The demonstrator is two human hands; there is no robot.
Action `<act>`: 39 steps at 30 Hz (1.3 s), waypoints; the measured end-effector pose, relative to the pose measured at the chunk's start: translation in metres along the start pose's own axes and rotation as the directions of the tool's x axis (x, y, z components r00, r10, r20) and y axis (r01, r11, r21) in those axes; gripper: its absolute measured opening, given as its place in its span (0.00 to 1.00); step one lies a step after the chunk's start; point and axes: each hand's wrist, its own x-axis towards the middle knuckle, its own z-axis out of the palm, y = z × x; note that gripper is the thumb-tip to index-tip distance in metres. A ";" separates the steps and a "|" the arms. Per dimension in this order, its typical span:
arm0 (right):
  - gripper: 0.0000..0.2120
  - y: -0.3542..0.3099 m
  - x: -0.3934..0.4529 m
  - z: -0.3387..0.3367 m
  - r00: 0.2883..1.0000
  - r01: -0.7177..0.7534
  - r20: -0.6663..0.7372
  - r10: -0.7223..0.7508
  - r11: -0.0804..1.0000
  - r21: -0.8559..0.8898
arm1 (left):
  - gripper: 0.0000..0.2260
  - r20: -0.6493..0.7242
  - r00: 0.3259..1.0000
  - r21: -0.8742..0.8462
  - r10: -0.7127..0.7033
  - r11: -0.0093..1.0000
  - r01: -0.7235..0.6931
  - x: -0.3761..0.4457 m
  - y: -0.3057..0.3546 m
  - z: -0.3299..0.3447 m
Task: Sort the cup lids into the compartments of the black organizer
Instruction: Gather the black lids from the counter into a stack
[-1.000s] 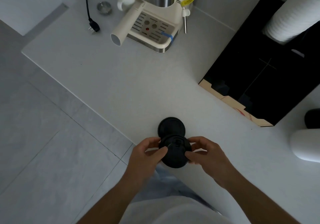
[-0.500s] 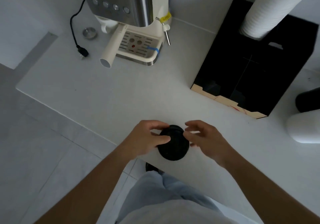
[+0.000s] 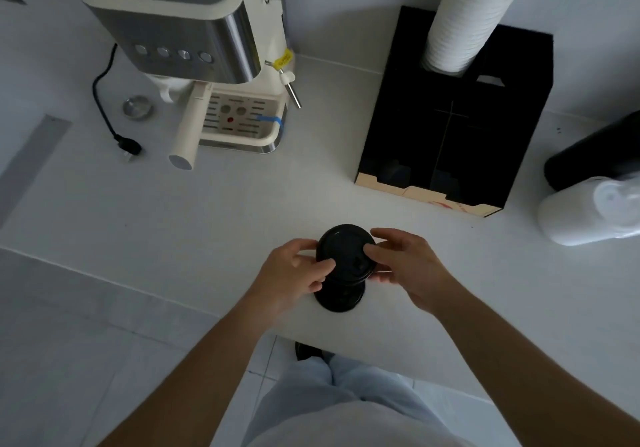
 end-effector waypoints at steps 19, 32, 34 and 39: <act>0.06 0.060 -0.008 0.020 0.984 -0.094 -0.147 0.099 0.995 0.038 | 0.10 -0.124 0.960 0.407 0.252 0.895 -0.182 0.014 -0.024 0.008; 0.07 0.064 -0.008 0.034 0.981 -0.073 -0.189 0.041 0.983 -0.167 | 0.11 -0.140 0.961 0.456 0.240 0.877 -0.152 0.016 -0.040 0.000; 0.09 0.064 -0.008 0.035 0.980 -0.074 -0.197 0.040 0.983 -0.168 | 0.12 -0.144 0.963 0.444 0.229 0.885 -0.144 0.017 -0.041 -0.001; 0.06 0.063 -0.010 0.038 0.975 -0.106 -0.210 0.068 0.979 -0.172 | 0.04 -0.130 0.983 0.360 0.129 0.930 -0.075 0.021 -0.039 -0.002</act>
